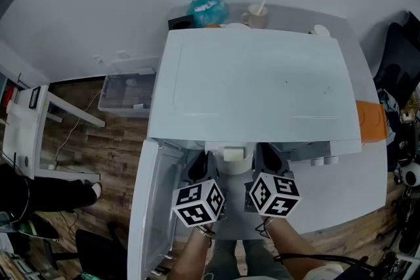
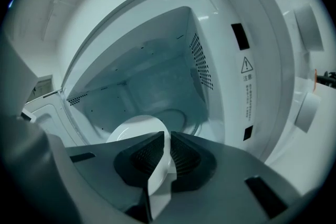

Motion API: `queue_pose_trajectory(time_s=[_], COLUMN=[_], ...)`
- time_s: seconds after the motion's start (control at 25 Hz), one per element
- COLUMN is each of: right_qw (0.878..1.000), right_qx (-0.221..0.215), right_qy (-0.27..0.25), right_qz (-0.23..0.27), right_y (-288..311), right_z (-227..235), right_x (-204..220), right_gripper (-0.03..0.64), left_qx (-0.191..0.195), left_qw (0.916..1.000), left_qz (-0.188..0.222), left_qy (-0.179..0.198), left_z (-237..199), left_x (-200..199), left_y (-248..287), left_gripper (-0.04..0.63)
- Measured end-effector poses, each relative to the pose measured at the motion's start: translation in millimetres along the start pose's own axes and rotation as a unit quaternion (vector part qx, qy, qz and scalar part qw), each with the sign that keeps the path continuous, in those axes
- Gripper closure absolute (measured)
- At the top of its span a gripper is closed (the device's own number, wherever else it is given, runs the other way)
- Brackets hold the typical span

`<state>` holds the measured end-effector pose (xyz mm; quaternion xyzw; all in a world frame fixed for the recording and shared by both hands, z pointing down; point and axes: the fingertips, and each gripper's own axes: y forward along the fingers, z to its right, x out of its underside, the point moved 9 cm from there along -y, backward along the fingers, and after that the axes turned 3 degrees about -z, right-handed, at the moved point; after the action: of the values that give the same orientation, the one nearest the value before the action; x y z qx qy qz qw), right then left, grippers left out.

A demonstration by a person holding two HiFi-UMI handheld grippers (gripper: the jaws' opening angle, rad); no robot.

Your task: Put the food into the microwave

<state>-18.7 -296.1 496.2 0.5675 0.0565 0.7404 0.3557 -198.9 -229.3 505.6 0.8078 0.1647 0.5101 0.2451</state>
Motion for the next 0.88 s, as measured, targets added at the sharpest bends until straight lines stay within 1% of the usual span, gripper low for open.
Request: queue_pose_trajectory(time_s=[0.2, 0.36, 0.52, 0.88], right_qw=[1.0, 1.0, 1.0, 0.999], right_qx=[0.006, 0.003, 0.001, 0.014], right_qy=[0.006, 0.014, 0.008, -0.004], right_qz=[0.011, 0.014, 0.021, 0.032], right_y=[10, 19, 26, 39], right_z=[3, 6, 7, 8], right_x=[-3, -7, -11, -8], right_gripper=[0.568, 0.568, 0.568, 0.566], left_qx=[-0.001, -0.003, -0.002, -0.012], left_qw=[0.9996, 0.9987, 0.9982, 0.9957], left_qz=[0.021, 0.033, 0.044, 0.064], left_qy=[0.017, 0.039, 0.041, 0.066], left_z=[3, 5, 5, 6], left_x=[-10, -18, -22, -25], left_y=[13, 23, 31, 46], left_gripper=[0.546, 0.546, 0.546, 0.547])
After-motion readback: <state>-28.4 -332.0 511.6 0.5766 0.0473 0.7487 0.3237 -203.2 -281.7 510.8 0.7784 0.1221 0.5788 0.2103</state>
